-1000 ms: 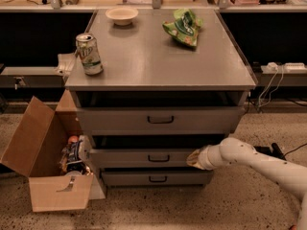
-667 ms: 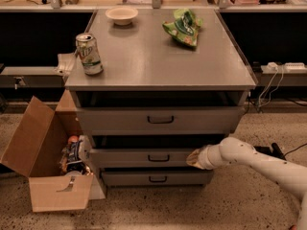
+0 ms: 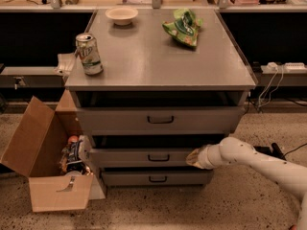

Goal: Close middle drawer

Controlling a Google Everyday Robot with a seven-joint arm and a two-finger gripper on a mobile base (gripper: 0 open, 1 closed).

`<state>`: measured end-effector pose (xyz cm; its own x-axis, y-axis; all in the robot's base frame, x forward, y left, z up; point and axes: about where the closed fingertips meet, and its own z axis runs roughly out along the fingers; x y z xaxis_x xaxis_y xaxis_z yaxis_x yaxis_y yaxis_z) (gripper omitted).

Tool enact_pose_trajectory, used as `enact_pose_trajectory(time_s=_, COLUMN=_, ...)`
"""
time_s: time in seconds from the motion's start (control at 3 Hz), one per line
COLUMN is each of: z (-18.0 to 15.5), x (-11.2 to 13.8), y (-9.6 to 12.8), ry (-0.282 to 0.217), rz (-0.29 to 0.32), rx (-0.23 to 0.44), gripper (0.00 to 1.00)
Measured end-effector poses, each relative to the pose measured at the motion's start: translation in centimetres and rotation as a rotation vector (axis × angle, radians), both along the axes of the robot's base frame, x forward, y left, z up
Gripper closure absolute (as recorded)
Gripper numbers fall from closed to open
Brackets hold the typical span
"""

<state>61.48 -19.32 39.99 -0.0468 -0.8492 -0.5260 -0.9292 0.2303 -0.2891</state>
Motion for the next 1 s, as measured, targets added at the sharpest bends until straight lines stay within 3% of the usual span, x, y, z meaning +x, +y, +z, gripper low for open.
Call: enact_pose_trajectory(time_s=1.0, z=0.33, x=0.08, y=0.39, ry=-0.001, rz=0.018, rx=0.037, gripper=1.00)
